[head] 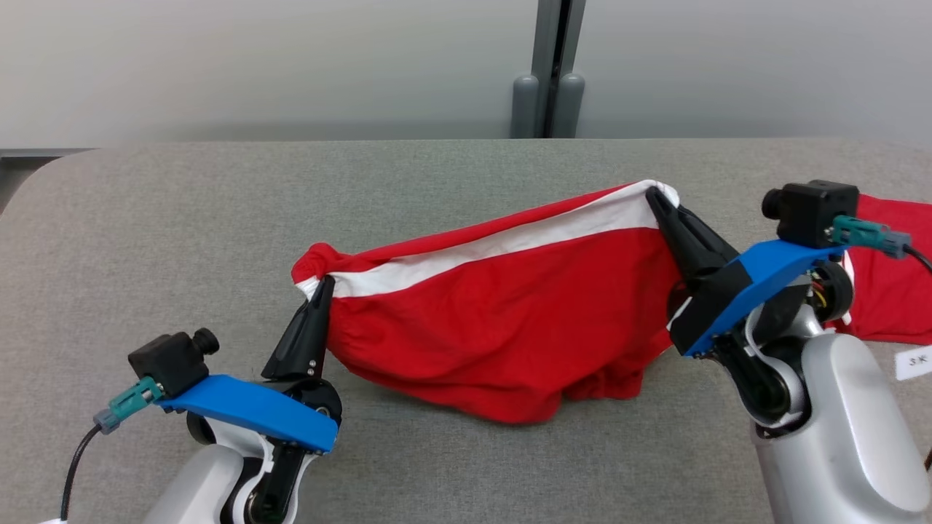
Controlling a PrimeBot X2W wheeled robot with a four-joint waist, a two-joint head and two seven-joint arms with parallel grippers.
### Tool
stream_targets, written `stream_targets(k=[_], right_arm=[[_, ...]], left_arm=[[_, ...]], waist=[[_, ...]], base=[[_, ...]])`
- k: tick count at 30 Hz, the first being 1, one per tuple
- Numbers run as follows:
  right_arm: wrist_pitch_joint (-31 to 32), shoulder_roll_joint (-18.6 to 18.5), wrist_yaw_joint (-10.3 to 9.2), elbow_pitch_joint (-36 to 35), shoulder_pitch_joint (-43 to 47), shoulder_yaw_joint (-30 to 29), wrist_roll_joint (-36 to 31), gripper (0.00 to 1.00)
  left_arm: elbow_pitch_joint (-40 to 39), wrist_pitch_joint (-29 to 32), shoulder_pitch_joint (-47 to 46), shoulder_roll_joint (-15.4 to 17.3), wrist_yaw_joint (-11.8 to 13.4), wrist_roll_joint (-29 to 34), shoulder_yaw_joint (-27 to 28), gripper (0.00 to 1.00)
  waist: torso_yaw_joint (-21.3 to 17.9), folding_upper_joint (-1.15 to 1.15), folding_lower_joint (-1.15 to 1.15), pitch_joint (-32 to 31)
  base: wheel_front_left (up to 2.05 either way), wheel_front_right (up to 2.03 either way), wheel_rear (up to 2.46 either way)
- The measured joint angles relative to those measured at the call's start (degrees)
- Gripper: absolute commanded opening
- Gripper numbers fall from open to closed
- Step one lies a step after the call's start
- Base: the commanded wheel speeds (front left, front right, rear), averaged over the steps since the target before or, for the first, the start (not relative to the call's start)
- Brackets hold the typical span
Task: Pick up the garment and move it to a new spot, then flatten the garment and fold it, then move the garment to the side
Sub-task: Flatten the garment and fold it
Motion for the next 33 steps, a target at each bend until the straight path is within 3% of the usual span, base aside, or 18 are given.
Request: stream_targets(k=[4, 8, 11, 15, 19, 25, 30, 33], right_arm=[[3.11, -0.08, 0.00, -8.88, 3.70, -2.49, 1.37, 0.00], [6.87, -0.08, 0.00, -15.53, 4.67, -4.71, 3.35, 0.00], [9.17, -0.13, -0.01, -16.59, 2.11, -5.88, 4.83, 0.00], [8.66, -1.63, 0.00, -13.71, -8.22, -4.87, 4.74, 0.00], [3.52, -2.79, -0.01, -6.57, -19.76, -2.91, 4.44, 0.00], [-10.53, -5.35, 0.00, 3.07, -34.90, 1.02, 1.83, 0.00], [-22.28, -8.08, 0.01, 8.55, -43.15, 3.88, -1.23, 0.00], [-25.70, -9.57, 0.01, 11.13, -45.14, 5.83, -2.09, 0.00]], left_arm=[[-6.78, 3.05, 0.88, 0.82, 0.37, -4.05, 1.45, 0.00], [-13.18, 7.80, 0.31, 1.66, 2.60, -8.46, 2.82, 0.00], [-15.71, 11.92, -5.13, 2.58, 5.23, -10.58, 4.20, 0.00], [-14.93, 16.29, -16.65, 3.54, 8.50, -10.94, 6.39, 0.00], [-10.68, 17.40, -29.06, 3.63, 9.71, -9.96, 9.00, 0.00], [-3.13, 12.87, -43.61, 2.50, 9.31, -6.53, 12.02, 0.00], [1.36, 7.47, -50.72, 0.41, 5.77, -4.43, 12.94, 0.00], [3.39, 3.78, -51.55, -1.20, 3.44, -4.34, 13.67, 0.00]], waist=[[-1.52, 0.00, 0.00, 0.85], [-2.99, 0.00, 0.00, 3.43], [-4.25, 0.00, 0.01, 6.38], [-6.25, 0.00, 0.02, 11.36], [-7.96, 0.02, 0.04, 15.89], [-9.76, 0.02, 0.03, 19.37], [-10.74, 0.02, 0.01, 19.72], [-11.03, 0.02, 0.01, 19.51]], base=[[0.00, 0.00, 0.00], [0.00, 0.00, 0.00], [0.00, 0.00, 0.00], [0.00, 0.00, 0.00], [0.00, 0.00, 0.00], [0.00, 0.00, 0.00], [0.00, 0.00, 0.00], [0.00, 0.00, 0.00]])
